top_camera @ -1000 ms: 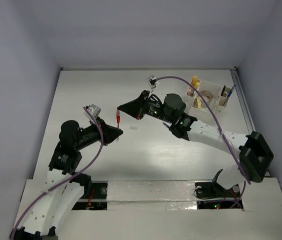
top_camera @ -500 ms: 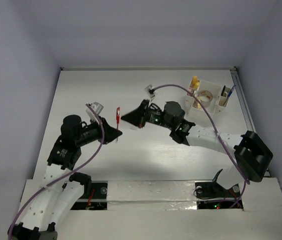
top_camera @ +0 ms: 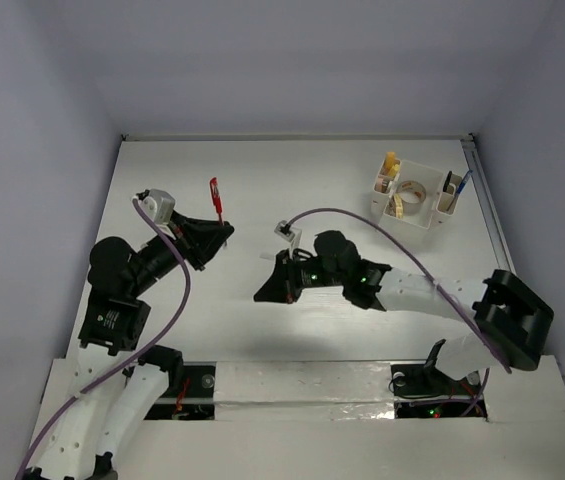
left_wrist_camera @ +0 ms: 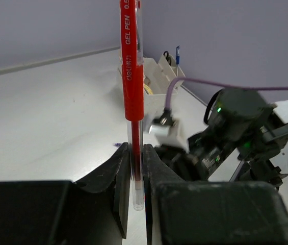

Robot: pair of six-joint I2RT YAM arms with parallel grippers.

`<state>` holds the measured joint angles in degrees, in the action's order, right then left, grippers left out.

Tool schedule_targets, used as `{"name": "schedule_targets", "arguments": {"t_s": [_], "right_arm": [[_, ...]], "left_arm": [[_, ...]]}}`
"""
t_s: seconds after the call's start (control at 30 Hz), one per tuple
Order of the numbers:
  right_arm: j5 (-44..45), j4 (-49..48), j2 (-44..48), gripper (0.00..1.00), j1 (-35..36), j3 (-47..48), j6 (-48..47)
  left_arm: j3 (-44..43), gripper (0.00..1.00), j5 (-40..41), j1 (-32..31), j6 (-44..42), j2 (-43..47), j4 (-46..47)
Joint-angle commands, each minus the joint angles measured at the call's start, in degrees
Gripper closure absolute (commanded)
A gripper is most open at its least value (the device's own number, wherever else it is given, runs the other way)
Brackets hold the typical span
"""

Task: Sort the stationery into containers
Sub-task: Close the pen cap on the pen, then place the pen in the storage box.

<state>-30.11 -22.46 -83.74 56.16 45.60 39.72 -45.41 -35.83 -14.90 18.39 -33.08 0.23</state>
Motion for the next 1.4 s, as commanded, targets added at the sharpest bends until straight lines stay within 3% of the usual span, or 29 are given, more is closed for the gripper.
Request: {"name": "schedule_targets", "arguments": {"t_s": [0.0,0.1,0.13,0.23,0.4,0.73,0.93,1.2,1.37], "right_arm": [[2.2,3.8,5.2,1.0,-2.7,2.0,-4.6],[3.3,7.7,11.8,0.85,-5.9,1.9,-6.8],[3.4,8.6,13.4,0.7,-6.8,2.6,-8.4],[2.0,9.1,17.7,0.38,-10.0,5.3,-11.2],[-3.4,5.9,14.9,0.17,-11.2,12.2,-14.3],[-10.2,0.4,5.4,0.15,-11.2,21.8,-11.2],[-12.4,-0.7,2.2,0.26,-11.2,24.3,-9.0],[-14.5,-1.4,-0.6,0.31,-10.7,25.8,-7.4],[-14.6,-1.8,-2.7,0.48,-9.5,26.6,-7.0]], "left_arm": [[0.8,1.0,1.1,0.2,-1.4,1.4,-0.1],[3.6,1.0,-0.1,0.2,0.1,1.9,1.0],[4.7,1.0,-0.8,0.2,0.8,2.0,1.8],[8.5,1.0,-5.0,0.2,3.4,1.8,5.7],[11.4,1.0,-13.8,0.2,7.1,-0.4,10.7],[14.1,1.0,-20.0,0.2,11.3,-0.5,17.3],[14.2,1.0,-20.0,0.2,11.4,-1.1,17.4],[14.4,1.0,-18.5,0.2,11.7,-2.3,17.0],[14.4,1.0,-18.3,0.2,11.8,-2.5,16.9]]}}
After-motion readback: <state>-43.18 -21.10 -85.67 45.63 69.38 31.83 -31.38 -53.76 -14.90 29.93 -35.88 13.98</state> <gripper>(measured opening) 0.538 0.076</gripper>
